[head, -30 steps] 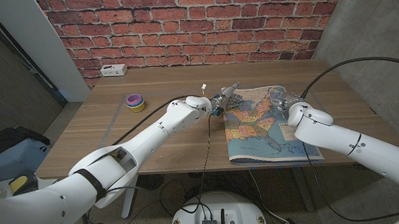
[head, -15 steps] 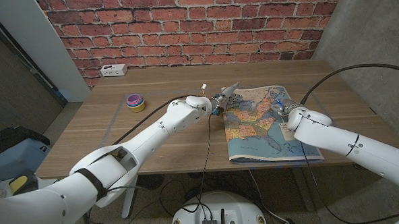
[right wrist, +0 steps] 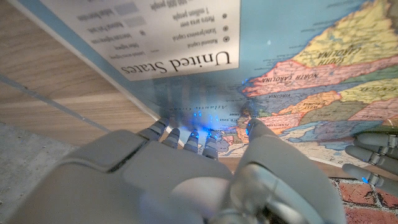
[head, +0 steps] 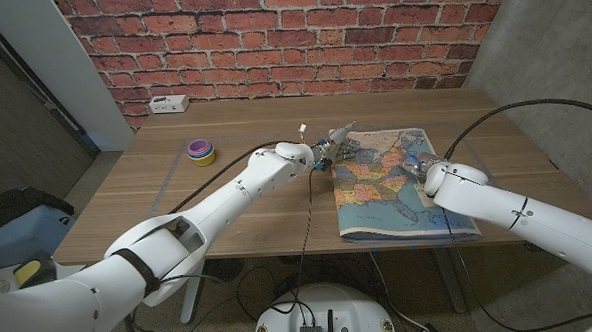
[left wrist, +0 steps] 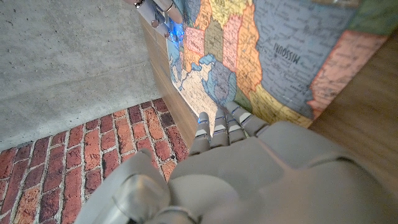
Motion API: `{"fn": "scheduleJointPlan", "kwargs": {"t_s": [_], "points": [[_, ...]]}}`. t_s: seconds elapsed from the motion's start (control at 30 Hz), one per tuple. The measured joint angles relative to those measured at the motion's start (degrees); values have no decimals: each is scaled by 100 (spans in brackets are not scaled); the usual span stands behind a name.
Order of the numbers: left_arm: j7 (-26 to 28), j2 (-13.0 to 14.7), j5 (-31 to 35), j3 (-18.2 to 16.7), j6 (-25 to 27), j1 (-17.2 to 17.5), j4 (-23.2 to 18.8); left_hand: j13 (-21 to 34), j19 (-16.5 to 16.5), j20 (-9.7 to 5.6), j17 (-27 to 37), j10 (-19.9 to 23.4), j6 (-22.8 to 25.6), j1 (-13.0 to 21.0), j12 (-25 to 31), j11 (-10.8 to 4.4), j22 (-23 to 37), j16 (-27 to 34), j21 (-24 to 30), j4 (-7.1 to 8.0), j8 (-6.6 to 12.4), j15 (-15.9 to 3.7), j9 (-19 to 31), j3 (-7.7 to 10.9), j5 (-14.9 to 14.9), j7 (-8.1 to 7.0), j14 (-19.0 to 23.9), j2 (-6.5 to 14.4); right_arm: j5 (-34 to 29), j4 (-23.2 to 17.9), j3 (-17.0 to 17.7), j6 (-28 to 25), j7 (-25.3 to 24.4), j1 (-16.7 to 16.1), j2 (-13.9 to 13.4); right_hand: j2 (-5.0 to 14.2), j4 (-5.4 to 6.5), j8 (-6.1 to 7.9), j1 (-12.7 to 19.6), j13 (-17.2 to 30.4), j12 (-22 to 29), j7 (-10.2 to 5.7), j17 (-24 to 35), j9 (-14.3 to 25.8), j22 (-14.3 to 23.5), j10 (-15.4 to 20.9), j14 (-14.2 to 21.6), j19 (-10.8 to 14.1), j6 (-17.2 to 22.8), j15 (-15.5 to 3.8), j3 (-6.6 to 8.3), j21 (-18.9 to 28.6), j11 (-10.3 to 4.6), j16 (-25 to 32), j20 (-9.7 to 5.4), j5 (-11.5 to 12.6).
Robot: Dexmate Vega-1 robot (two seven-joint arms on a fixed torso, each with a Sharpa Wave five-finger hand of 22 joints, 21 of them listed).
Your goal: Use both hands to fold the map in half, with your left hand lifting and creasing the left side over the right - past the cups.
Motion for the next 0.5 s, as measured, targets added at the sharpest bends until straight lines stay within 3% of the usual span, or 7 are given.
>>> {"fn": "scheduleJointPlan", "kwargs": {"t_s": [0.13,0.2,0.23,0.37,0.43,0.5], "points": [[-98,1,104,5,-383,13,52,0,154,155,-9,183,-54,246,45,-137,-17,0,-50,-124,0,-94,-32,124,-93,-8,163,84,7,63,-138,-28,0,106,20,-2,-114,0,106,0,0,-18,0,0,1,-18,0,-1,-18,0,68,2,2,0,-1,0],[-122,1,186,5,-602,13,52,0,316,316,-9,361,81,546,89,-234,-120,46,25,-290,13,-139,-52,291,-192,-205,494,170,7,99,-226,-28,0,168,28,-23,-142,0,141,0,0,-18,0,0,3,-39,0,-2,-17,0,96,2,-19,0,-1,0],[-125,16,256,44,-753,85,227,4,406,407,-9,472,203,753,110,-309,-137,63,87,-415,42,-210,-62,415,-258,-326,672,230,7,111,-254,-28,0,188,30,-8,-152,0,156,0,0,-18,0,0,3,-39,0,-11,-17,0,106,2,-19,0,-11,0],[-10,16,609,44,-1306,85,227,13,747,747,-14,1216,1068,1530,251,-729,-140,113,212,-906,134,-576,-90,1006,-594,-743,1554,361,12,147,-347,-78,29,259,33,-16,-240,0,269,1,0,-18,0,1,6,-39,0,10,-17,0,148,3,-19,0,-53,0],[182,16,913,44,-1673,85,227,26,904,907,10,1546,1533,1801,307,-893,-140,178,228,-1084,177,-751,-90,1296,-696,-816,1972,407,12,157,-380,-78,29,283,33,-24,-285,14,323,1,0,-18,0,1,7,-38,0,12,-17,0,171,13,-19,0,-51,0],[421,16,1227,44,-2025,85,227,41,935,969,20,1849,1970,2030,355,-1019,-133,183,230,-1242,224,-889,-90,1590,-737,-849,2311,428,12,166,-428,-78,29,314,32,-31,-331,25,390,1,0,-18,1,1,11,-38,0,13,-17,0,193,31,-19,0,-50,-1]]}}
